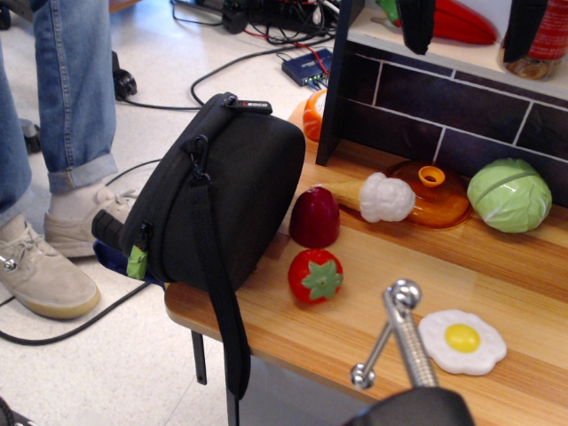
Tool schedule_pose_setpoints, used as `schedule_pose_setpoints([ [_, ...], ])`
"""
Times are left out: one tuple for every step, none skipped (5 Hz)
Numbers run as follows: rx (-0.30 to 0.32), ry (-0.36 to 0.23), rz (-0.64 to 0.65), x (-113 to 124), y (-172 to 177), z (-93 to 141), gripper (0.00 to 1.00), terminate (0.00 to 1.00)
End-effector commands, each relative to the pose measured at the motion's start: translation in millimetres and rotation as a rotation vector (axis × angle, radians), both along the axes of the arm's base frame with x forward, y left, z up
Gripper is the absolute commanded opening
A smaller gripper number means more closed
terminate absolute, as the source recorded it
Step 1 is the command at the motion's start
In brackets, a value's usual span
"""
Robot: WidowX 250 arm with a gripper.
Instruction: Unzip zipper bag
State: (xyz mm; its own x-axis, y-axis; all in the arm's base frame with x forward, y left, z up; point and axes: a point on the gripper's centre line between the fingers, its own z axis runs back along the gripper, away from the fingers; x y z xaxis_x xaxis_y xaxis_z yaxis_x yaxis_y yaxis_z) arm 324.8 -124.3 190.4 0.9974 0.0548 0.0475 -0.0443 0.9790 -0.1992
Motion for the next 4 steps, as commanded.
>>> schedule_pose_setpoints([
  [0.000, 0.000, 0.000, 0, 0, 0, 1.00, 0.00],
  [-0.022, -0.001, -0.026, -33, 26, 14, 1.00, 0.00],
  [-0.021, -0.016, -0.066, -68, 49, 13, 1.00, 0.00],
  [0.011, -0.022, -0.104, -102, 76, 0, 1.00, 0.00],
])
